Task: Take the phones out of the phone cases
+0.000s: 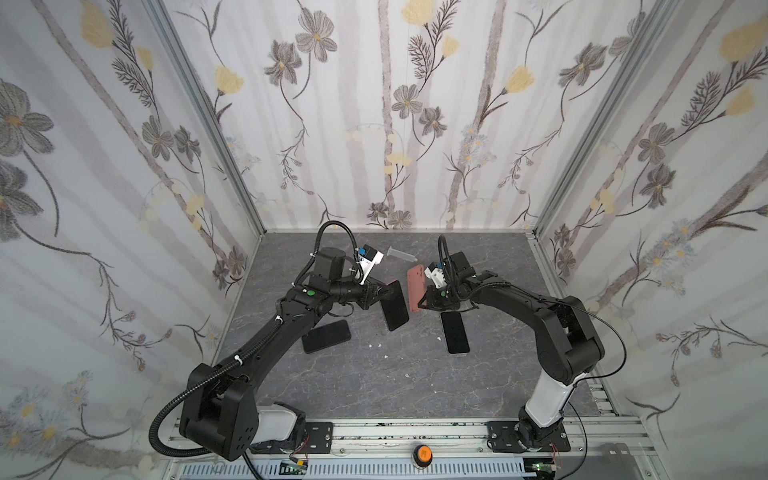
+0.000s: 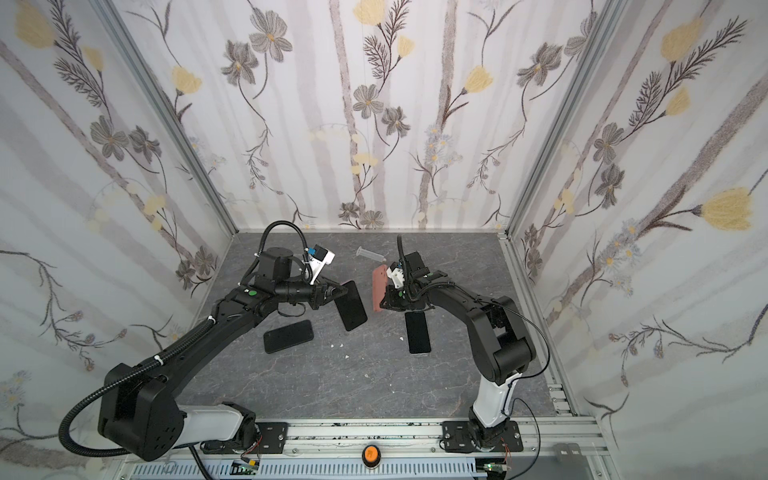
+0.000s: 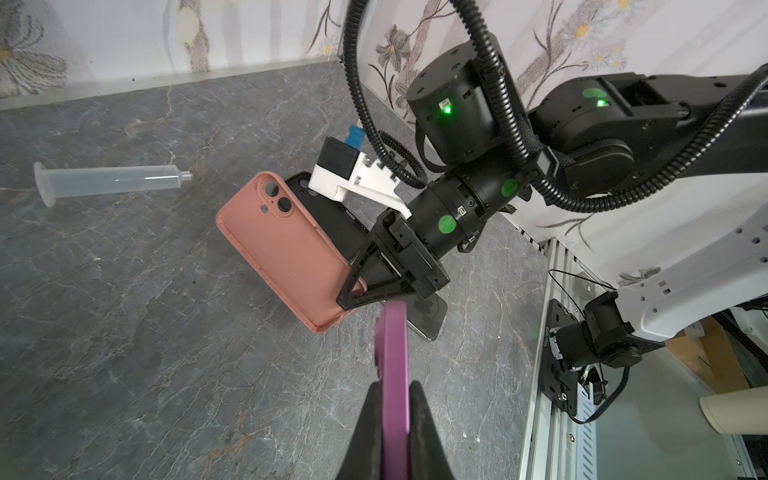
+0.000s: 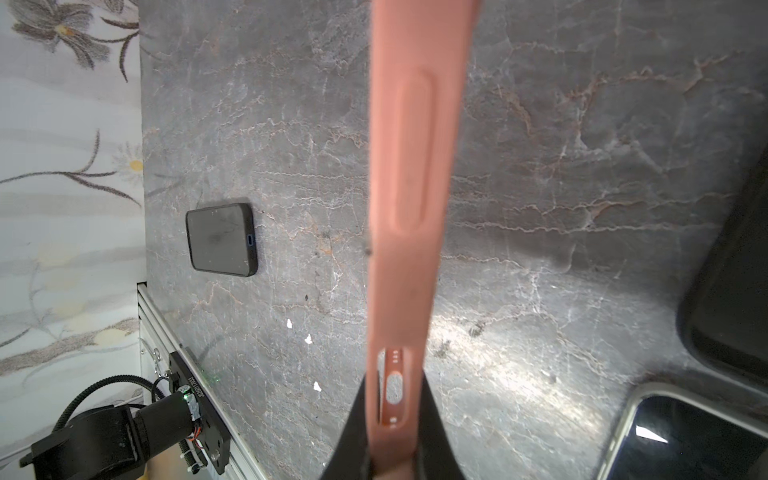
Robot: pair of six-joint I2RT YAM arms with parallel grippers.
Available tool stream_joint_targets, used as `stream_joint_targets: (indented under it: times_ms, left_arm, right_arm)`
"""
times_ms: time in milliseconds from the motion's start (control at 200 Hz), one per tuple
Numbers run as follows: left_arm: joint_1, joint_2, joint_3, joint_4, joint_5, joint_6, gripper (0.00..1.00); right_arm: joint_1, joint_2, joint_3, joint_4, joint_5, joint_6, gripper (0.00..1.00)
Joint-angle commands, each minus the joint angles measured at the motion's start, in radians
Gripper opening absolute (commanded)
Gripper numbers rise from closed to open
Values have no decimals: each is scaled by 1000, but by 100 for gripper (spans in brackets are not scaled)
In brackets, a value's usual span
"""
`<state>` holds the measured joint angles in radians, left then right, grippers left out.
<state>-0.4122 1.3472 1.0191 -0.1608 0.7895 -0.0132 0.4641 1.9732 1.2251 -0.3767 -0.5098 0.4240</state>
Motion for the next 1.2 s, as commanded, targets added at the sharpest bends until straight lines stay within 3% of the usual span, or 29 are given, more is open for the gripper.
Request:
stream_joint_targets:
  times_ms: [0, 140, 620, 1194]
  left_arm:
    - [-10, 14, 11, 43, 15, -7, 0]
    - [-10, 23, 7, 41, 15, -10, 0]
    - [-11, 32, -2, 39, 28, -8, 0]
    - [-10, 36, -8, 38, 27, -8, 0]
  right_arm:
    - [-8, 38, 37, -7, -10, 19, 0]
    - [-24, 96, 74, -34, -59, 11, 0]
    - [-60, 200, 139, -58, -142, -2, 16]
    - [-63, 220, 165, -55, -118, -3, 35]
